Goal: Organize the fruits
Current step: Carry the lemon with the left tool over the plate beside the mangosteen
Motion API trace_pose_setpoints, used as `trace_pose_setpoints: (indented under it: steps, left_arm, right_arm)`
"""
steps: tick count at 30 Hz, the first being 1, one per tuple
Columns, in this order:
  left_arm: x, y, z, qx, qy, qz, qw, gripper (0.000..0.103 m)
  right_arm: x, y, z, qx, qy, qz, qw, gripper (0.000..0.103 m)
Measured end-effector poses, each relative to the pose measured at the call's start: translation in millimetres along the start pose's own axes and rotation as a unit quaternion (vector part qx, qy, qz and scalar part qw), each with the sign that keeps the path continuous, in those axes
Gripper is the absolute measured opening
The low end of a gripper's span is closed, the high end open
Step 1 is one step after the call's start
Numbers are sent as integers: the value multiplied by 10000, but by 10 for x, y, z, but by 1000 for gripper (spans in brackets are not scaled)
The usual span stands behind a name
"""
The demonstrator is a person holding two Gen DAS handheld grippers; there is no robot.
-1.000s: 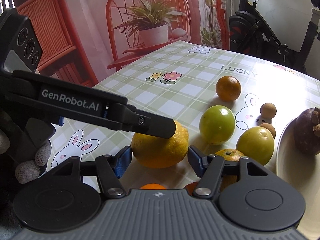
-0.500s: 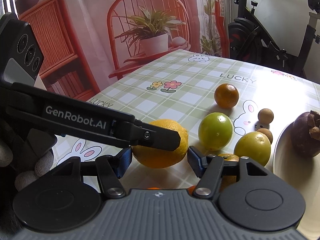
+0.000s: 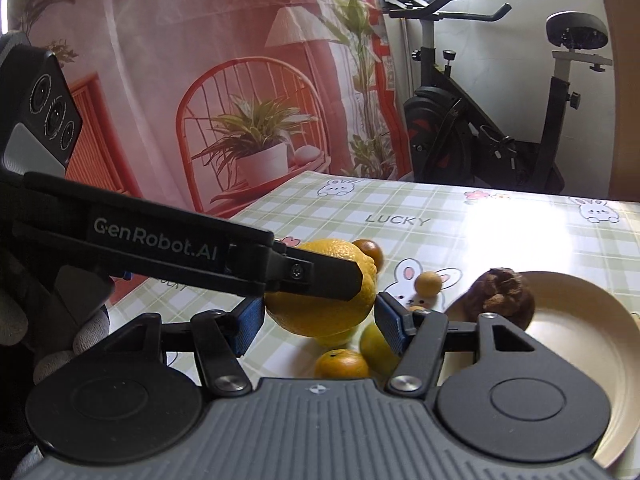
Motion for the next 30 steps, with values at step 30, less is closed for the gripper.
trace_pose_setpoints:
  steps: [30]
  left_arm:
    - [1656,403,949,1167,167,-1119,9867,62]
  right_arm:
    - [66,-129,1703,751,-397,209,9962,64]
Point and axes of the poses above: each gripper's, at about its wrist camera, not at the fingertips, and x roughly the way its jaws point, z to its right, y to its top, the point moved 5 cm from there along x, roughly the way its jaws point, and after that the axes turned 5 degrees about -y, right-handed, at the moved point
